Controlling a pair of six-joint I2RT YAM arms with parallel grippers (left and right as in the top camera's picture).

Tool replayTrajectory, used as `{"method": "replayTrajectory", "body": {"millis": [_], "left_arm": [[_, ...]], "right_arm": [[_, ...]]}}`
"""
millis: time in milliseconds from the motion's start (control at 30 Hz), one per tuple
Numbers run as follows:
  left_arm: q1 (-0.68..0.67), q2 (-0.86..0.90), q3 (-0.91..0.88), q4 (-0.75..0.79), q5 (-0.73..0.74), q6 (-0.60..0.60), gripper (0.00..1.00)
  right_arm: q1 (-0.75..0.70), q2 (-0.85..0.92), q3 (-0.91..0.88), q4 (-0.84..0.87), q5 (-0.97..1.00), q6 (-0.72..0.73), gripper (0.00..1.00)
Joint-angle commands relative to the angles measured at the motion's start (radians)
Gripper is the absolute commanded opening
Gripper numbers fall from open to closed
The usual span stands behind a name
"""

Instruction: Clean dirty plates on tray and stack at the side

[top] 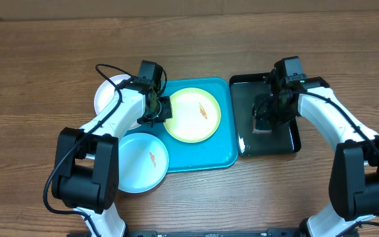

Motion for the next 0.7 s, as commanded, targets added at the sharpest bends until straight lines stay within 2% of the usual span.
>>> {"method": "replayTrajectory", "body": {"millis": [0, 267, 667], "left_arm": [[0.004, 0.010, -0.011, 0.004, 0.003, -0.002, 0.07], [0.004, 0.010, -0.011, 0.004, 0.003, -0.002, 0.07], [0.004, 0.010, -0.011, 0.004, 0.003, -0.002, 0.08]], "right_arm": [[0.033, 0.000, -0.005, 0.007, 0.045, 0.029, 0.59], [0.082, 0.000, -0.005, 0.003, 0.212, 0.040, 0.60], [0.088, 0.000, -0.030, 0.004, 0.196, 0.044, 0.64]]}}
